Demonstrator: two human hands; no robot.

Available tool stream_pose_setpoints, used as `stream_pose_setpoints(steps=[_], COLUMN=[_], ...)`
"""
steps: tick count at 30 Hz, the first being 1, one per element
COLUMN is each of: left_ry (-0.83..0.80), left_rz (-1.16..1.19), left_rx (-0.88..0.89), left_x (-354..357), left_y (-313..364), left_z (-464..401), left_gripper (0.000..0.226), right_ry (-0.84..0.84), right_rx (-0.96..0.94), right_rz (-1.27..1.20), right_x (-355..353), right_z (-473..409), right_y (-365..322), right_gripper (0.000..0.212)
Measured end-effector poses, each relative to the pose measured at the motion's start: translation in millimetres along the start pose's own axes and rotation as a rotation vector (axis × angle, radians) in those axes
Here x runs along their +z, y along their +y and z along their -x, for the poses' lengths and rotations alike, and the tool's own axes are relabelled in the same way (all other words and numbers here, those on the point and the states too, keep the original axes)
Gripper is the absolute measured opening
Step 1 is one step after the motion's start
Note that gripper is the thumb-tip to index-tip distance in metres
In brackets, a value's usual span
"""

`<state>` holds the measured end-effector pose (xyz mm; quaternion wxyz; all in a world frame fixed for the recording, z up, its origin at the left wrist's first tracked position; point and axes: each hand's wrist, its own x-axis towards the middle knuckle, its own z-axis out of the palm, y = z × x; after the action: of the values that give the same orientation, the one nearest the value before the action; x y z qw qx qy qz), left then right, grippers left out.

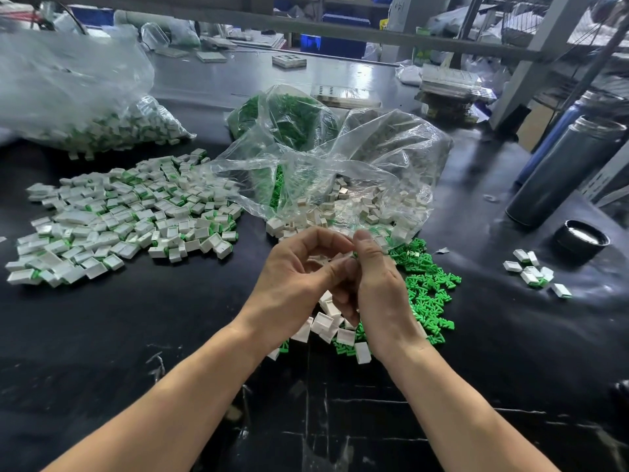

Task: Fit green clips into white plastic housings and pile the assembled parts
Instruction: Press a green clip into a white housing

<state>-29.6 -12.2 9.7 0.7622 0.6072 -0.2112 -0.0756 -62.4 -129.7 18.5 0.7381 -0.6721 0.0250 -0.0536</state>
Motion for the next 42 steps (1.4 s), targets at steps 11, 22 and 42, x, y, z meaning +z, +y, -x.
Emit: stream_pose_setpoints(steps=[11, 22, 42], left_ry=[0.028, 0.047, 0.087], left_rz=[-0.035, -0.076, -0.086], left_rx=[0.014, 0.058, 0.056], left_x=[3, 3, 4], left_y=[-3, -8, -14], left_z=[0, 0, -2], left_gripper=[0.02, 0.016, 0.011], right_ry=[-0.004, 0.036, 0.191], right_rx=[-0.057, -0.082, -0.123], right_rz=[-0.083, 0.029, 0.225], right_x=[1, -1, -2], right_z=[-1, -5, -14], right_y=[6, 10, 15], right_gripper=[0.064, 0.055, 0.054])
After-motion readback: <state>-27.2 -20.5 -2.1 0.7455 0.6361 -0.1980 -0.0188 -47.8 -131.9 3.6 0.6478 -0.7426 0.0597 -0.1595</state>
